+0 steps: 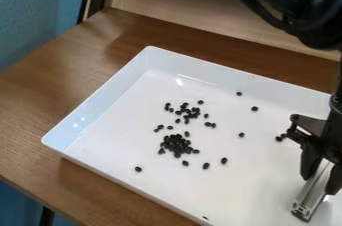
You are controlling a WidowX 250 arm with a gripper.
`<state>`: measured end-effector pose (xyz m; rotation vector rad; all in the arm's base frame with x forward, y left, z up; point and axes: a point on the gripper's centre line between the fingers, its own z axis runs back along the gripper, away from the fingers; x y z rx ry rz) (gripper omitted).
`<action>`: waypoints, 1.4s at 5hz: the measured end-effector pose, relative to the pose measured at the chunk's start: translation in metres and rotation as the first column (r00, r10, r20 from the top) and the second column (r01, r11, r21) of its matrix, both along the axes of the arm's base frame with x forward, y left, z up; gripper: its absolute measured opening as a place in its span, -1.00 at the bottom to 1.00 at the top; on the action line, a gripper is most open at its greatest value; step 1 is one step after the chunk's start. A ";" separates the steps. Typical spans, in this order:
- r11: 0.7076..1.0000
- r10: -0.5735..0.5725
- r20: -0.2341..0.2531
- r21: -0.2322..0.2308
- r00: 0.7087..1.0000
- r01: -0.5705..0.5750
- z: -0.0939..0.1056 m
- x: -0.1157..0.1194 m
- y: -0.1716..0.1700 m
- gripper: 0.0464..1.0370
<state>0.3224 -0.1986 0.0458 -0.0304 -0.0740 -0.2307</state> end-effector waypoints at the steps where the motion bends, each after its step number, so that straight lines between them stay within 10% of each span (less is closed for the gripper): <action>1: 1.000 0.006 -0.011 0.002 1.000 -0.006 0.000 -0.003 0.012 -0.35; 7: 0.996 0.091 -0.006 0.022 0.996 -0.091 -0.003 -0.017 0.114 -0.35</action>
